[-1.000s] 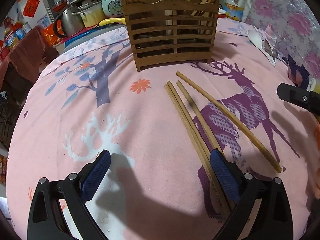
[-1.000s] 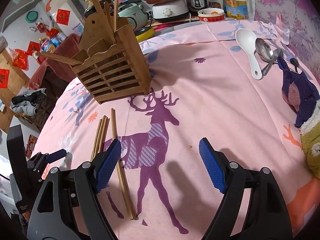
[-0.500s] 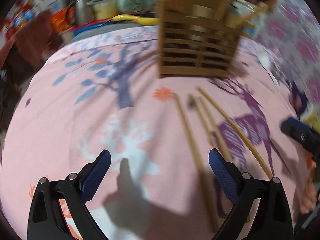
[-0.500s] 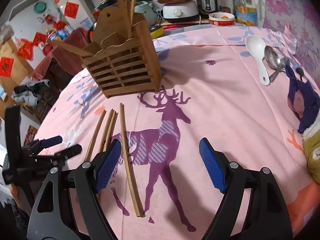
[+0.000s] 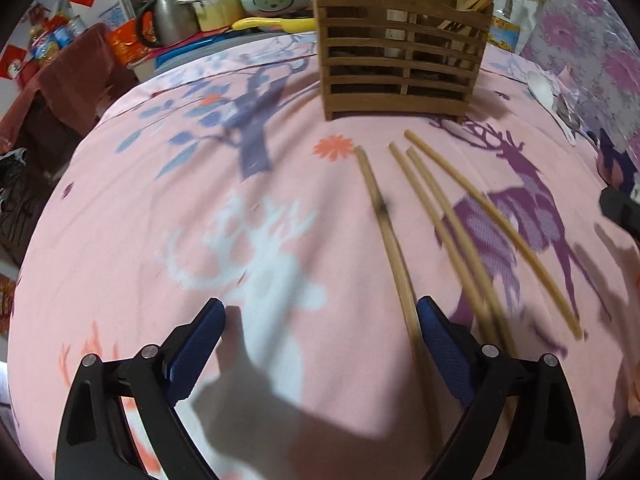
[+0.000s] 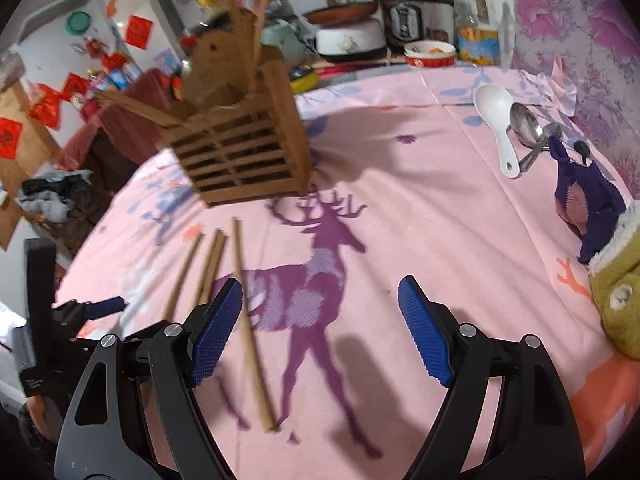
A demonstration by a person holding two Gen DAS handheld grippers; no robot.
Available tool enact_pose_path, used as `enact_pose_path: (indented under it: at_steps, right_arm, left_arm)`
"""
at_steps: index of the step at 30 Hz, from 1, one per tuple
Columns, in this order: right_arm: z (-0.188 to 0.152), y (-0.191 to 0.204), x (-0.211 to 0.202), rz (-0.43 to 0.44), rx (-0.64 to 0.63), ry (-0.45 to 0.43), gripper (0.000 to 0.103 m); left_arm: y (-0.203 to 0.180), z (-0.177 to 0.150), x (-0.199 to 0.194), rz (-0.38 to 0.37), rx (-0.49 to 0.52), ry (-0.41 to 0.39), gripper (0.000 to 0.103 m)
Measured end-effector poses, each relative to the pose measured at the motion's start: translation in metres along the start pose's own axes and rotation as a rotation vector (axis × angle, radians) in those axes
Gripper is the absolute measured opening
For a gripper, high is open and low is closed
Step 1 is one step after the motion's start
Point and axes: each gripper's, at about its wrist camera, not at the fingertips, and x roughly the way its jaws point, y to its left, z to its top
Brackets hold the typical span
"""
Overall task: Organize utensils
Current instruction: 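Move both open tools back toward the remaining chopsticks on the tablecloth, then close the left tool on a chopstick while the right tool grasps another chopstick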
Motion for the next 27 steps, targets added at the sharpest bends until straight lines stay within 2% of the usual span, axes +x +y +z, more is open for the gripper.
enact_pose_path:
  at_steps: [3, 5, 7, 11, 16, 20, 22, 24, 26, 27]
  right_arm:
    - [-0.022, 0.01, -0.013, -0.026, -0.097, -0.022, 0.077]
    - [-0.037, 0.017, -0.015, -0.044, -0.159, -0.007, 0.074]
    - [-0.046, 0.022, -0.014, -0.026, -0.198, 0.019, 0.069]
    - [-0.054, 0.035, -0.008, -0.022, -0.27, 0.053, 0.062]
    - [-0.063, 0.046, -0.003, -0.012, -0.331, 0.093, 0.056]
    - [-0.065, 0.048, 0.0, -0.007, -0.341, 0.123, 0.043]
    - [-0.065, 0.046, 0.003, -0.005, -0.328, 0.142, 0.03]
    - [-0.066, 0.044, 0.004, 0.001, -0.316, 0.152, 0.011]
    - [-0.067, 0.045, 0.005, 0.008, -0.32, 0.158, 0.007]
    - [-0.067, 0.046, 0.004, 0.003, -0.328, 0.157, 0.007]
  left_arm:
    - [0.001, -0.024, -0.017, -0.003, 0.012, -0.024, 0.091]
    - [0.001, -0.034, -0.024, -0.015, 0.018, -0.034, 0.083]
    - [0.0, -0.041, -0.03, -0.02, 0.028, -0.046, 0.075]
    - [-0.008, -0.047, -0.035, -0.029, 0.058, -0.065, 0.059]
    - [-0.016, -0.052, -0.038, -0.066, 0.082, -0.062, 0.058]
    - [-0.02, -0.056, -0.04, -0.065, 0.101, -0.067, 0.058]
    - [-0.02, -0.057, -0.04, -0.071, 0.097, -0.065, 0.058]
    - [-0.019, -0.057, -0.04, -0.087, 0.089, -0.064, 0.054]
    - [-0.021, -0.057, -0.042, -0.092, 0.099, -0.071, 0.037]
    - [-0.023, -0.057, -0.042, -0.095, 0.108, -0.074, 0.032]
